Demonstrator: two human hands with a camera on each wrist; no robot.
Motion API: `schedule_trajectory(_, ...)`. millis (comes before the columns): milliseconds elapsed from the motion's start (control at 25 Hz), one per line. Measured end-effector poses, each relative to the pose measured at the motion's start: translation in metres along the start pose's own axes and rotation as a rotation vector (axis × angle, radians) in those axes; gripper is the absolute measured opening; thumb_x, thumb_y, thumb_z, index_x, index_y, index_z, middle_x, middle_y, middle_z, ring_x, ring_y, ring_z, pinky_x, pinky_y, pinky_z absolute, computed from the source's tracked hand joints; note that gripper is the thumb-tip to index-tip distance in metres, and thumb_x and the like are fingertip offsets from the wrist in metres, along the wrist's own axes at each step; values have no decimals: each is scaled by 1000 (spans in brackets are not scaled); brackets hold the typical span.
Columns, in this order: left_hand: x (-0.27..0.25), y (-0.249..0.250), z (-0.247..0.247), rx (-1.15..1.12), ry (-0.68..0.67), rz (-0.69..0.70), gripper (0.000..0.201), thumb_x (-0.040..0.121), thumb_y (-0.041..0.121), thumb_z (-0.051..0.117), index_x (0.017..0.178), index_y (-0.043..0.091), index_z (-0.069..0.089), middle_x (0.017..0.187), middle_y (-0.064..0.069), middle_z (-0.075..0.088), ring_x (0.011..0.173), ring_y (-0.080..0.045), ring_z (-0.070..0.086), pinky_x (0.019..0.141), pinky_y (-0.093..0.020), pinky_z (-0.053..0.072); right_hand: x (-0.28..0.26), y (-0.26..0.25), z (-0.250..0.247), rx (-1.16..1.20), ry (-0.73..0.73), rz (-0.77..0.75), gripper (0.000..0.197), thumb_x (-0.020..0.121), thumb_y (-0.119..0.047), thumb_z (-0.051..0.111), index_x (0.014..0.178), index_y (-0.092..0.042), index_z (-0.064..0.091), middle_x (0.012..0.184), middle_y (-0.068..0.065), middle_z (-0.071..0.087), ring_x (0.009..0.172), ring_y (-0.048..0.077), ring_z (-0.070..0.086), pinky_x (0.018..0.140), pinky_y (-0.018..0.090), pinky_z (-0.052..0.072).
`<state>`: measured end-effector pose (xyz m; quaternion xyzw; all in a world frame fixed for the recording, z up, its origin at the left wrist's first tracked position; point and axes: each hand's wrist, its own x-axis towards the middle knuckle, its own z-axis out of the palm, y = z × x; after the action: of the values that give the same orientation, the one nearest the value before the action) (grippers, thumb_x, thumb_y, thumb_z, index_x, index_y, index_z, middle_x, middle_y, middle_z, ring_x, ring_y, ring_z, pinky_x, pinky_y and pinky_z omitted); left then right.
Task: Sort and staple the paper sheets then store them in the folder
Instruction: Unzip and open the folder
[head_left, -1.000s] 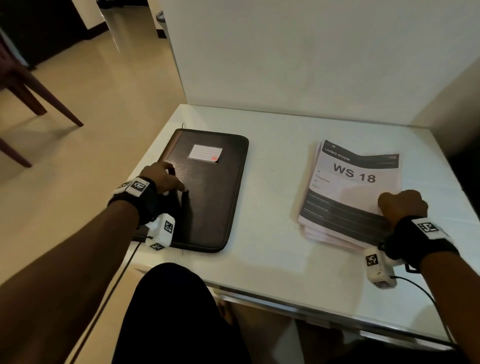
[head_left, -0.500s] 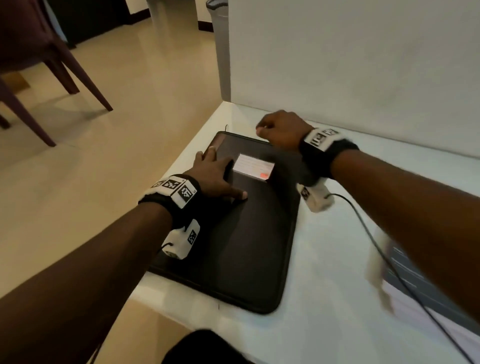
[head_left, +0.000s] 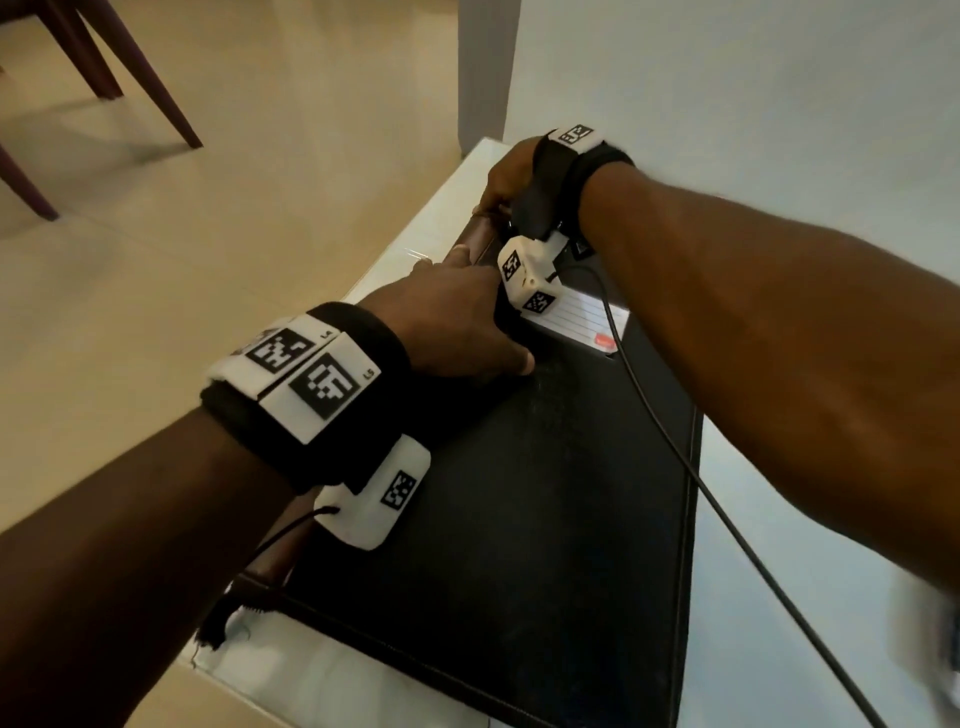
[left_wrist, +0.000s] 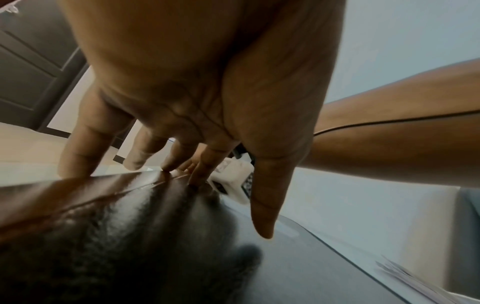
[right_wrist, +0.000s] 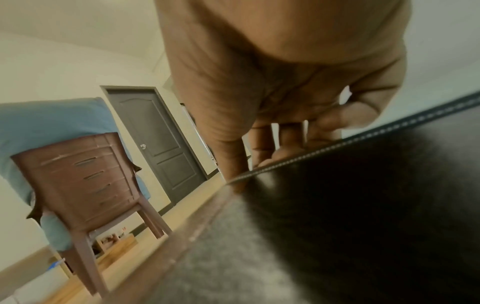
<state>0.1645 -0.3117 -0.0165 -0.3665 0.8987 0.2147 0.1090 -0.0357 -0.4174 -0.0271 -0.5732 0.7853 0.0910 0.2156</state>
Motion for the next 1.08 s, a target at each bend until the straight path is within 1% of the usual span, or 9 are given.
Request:
schedule_trajectory(120, -2, 0, -2, 28, -3, 3, 74, 83, 62, 73, 142, 23, 48, 149, -9, 44, 108, -21, 55, 80, -33, 45, -13, 8, -2, 132, 129, 96, 68, 81, -35, 76, 140, -10, 55, 142, 16, 55, 130, 39, 53, 110, 46, 44)
schedule_trajectory(240, -5, 2, -1, 55, -20, 6, 79, 84, 61, 73, 146, 20, 45, 154, -10, 38, 115, -23, 55, 85, -32, 47, -9, 22, 7, 164, 271, 240, 70, 74, -47, 84, 129, -8, 63, 133, 15, 64, 123, 39, 59, 105, 52, 48)
schedule_trajectory(360, -6, 5, -2, 66, -22, -1, 80, 84, 60, 74, 146, 19, 45, 156, -10, 35, 119, -25, 55, 91, -34, 49, -10, 26, 11, 264, 263, 189, 49, 81, -46, 80, 110, -9, 68, 119, 7, 69, 113, 29, 64, 102, 44, 51)
schedule_trajectory(480, -1, 6, -6, -17, 32, -56, 76, 87, 53, 73, 148, 16, 44, 150, -12, 41, 120, -26, 53, 89, -33, 45, -11, 34, 6, 422, 210, 60, 37, 82, -45, 79, 101, -13, 71, 99, 0, 72, 91, 19, 67, 79, 28, 59)
schedule_trajectory(560, 10, 7, -11, -74, 92, -111, 67, 95, 41, 66, 151, 15, 40, 146, -15, 47, 122, -30, 53, 88, -32, 41, -20, 36, 2, 463, 137, -46, 23, 88, -31, 74, 106, -16, 69, 87, -3, 66, 77, 13, 63, 52, 15, 52)
schedule_trajectory(600, 18, 6, -16, -110, 120, -134, 59, 99, 33, 61, 150, 14, 40, 143, -16, 51, 124, -32, 55, 88, -32, 42, -21, 37, 0, 455, 93, -86, 23, 90, -25, 72, 112, -17, 69, 90, -3, 65, 77, 11, 63, 50, 12, 49)
schedule_trajectory(720, 51, -1, -36, -356, 169, -195, 53, 99, 15, 51, 151, 15, 42, 133, -14, 60, 117, -34, 62, 88, -38, 54, -24, 42, -6, 375, 4, -164, 29, 93, -15, 66, 122, -16, 68, 113, 3, 66, 96, 15, 67, 72, 18, 55)
schedule_trajectory(880, 88, -13, -46, -594, 101, -216, 37, 99, 6, 54, 128, 26, 64, 114, -1, 66, 109, -19, 61, 71, -32, 55, -27, 52, -6, 406, 4, -210, 27, 93, -2, 62, 113, -17, 73, 100, -2, 68, 79, 6, 63, 64, 16, 53)
schedule_trajectory(1080, 101, -29, -37, -759, 114, -251, 27, 103, 11, 55, 112, 31, 71, 104, 1, 61, 97, -14, 54, 72, -29, 50, -24, 56, -1, 448, 49, -249, 33, 89, -3, 68, 110, -25, 79, 92, -6, 72, 80, 6, 61, 65, 23, 52)
